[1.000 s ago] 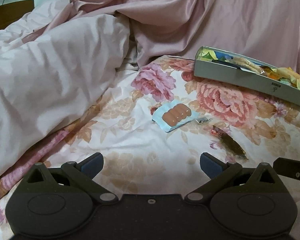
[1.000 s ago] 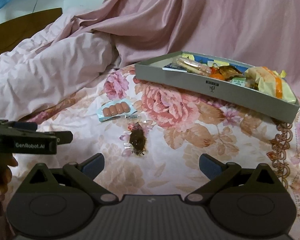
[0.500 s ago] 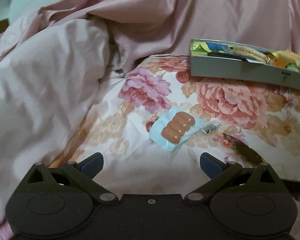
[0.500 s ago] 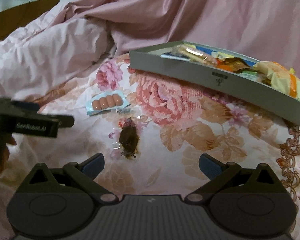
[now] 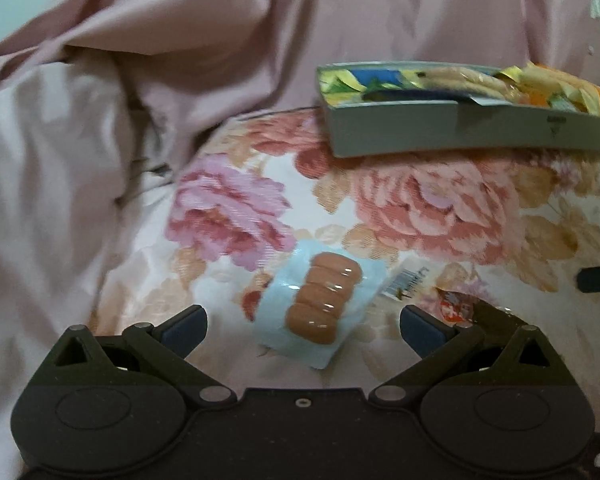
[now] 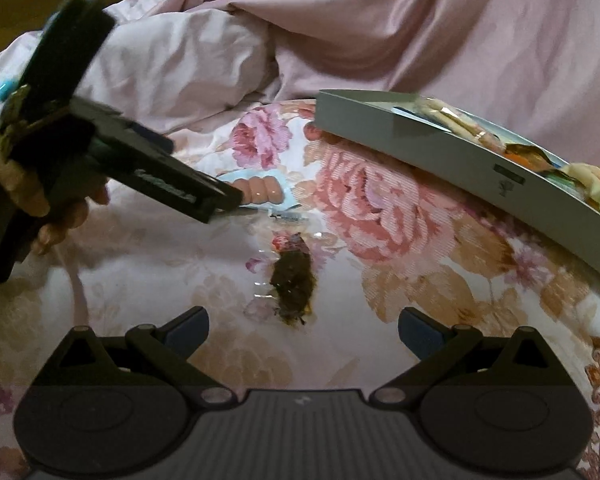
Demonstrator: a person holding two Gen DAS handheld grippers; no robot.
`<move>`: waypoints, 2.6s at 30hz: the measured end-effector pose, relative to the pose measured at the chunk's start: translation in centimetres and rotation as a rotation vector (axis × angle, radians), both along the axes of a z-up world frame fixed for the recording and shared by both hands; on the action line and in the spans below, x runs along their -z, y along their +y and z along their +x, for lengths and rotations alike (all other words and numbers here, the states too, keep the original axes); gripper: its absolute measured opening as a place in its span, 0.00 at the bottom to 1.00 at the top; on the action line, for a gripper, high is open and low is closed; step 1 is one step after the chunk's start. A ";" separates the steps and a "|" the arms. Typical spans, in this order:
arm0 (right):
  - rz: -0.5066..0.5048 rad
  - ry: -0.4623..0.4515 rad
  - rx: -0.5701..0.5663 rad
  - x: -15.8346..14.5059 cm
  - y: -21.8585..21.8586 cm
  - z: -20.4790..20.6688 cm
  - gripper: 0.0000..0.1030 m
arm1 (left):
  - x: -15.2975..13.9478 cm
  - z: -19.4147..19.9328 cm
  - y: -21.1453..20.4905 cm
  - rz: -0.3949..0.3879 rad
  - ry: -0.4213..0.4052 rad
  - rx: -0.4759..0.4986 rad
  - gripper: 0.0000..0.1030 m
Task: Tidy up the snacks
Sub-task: 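Lower left gripper onto sausage pack while right gripper lowers onto dark meat packet, then close left gripper on sausage pack while right gripper grasps dark meat packet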
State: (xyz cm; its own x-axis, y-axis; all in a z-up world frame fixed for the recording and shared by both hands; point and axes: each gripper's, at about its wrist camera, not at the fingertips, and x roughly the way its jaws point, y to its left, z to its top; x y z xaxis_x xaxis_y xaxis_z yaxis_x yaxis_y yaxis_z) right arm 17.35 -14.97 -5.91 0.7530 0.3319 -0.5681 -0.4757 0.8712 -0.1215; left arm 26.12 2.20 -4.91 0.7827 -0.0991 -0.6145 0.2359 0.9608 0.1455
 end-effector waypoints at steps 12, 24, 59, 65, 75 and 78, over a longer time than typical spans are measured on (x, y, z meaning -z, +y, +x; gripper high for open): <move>-0.040 -0.010 0.000 0.8 1.5 2.0 0.99 | 1.2 3.0 0.8 0.005 0.048 0.035 0.99; 0.074 0.061 0.025 0.8 0.8 3.7 0.89 | 1.3 3.2 1.0 -0.096 0.092 0.052 0.84; 0.020 0.122 0.014 -0.2 1.0 3.0 0.49 | -0.3 -5.0 -0.3 -0.148 0.191 -0.196 0.63; 0.011 0.123 -0.030 -0.3 0.6 1.9 0.48 | -0.2 -7.5 -0.2 -0.204 0.189 -0.261 0.63; -0.002 0.191 -0.080 -0.9 -0.6 -0.8 0.50 | 0.5 -12.9 -1.2 -0.246 0.075 -0.304 0.64; -0.001 0.175 -0.063 -0.4 -0.4 -0.8 0.57 | 0.6 -13.4 -0.2 -0.327 0.050 -0.324 0.65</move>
